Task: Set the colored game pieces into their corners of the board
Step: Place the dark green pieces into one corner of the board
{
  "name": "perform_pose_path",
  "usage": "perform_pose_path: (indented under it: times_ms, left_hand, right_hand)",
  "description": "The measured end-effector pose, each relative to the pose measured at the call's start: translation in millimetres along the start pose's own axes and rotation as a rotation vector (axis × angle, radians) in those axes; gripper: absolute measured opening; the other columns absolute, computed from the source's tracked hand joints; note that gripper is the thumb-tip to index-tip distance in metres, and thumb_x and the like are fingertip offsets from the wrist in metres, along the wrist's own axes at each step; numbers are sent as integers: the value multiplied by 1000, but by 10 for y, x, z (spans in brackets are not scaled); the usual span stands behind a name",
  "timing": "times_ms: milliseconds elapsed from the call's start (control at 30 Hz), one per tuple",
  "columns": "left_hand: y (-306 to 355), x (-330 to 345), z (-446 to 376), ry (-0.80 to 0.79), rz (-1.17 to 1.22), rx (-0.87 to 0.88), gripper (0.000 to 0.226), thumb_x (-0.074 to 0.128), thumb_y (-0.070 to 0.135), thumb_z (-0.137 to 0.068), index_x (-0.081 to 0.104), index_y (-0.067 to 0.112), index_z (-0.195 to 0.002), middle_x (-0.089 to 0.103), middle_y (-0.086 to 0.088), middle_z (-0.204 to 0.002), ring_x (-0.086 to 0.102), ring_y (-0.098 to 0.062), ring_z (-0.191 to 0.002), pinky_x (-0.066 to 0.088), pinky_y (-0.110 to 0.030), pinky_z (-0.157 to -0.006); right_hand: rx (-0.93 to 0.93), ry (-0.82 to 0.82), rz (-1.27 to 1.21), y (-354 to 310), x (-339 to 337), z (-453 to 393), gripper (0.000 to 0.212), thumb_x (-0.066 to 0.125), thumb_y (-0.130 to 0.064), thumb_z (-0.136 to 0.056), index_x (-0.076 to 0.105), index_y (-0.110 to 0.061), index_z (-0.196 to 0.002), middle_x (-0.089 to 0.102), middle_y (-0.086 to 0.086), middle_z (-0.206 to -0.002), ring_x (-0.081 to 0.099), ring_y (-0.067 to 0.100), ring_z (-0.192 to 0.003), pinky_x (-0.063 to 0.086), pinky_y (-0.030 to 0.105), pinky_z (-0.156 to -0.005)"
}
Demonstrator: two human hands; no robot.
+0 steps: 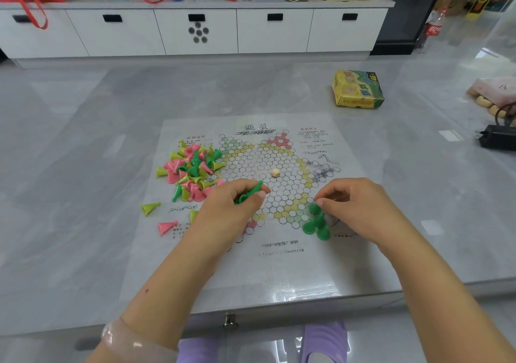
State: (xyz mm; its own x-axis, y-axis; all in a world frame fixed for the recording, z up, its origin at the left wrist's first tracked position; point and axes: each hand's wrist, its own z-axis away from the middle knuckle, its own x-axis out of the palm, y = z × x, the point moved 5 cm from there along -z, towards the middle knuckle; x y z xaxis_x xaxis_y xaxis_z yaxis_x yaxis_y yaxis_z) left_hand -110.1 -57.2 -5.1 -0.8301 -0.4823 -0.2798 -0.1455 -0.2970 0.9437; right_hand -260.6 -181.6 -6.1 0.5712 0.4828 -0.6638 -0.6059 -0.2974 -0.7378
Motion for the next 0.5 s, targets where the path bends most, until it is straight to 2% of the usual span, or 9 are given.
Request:
perform_pose_path:
  times_ms: [500]
  left_hand:
    - [-9, 2, -4, -11, -25, -11, 14, 52, 25, -91, 63, 33, -92, 57, 25, -87, 52, 8, -81, 35, -9, -64]
  right_hand:
    - [-2, -18, 9, -6, 0, 2, 14, 63, -16, -82, 68, -26, -73, 65, -14, -76, 57, -3, -73, 37, 12, -57]
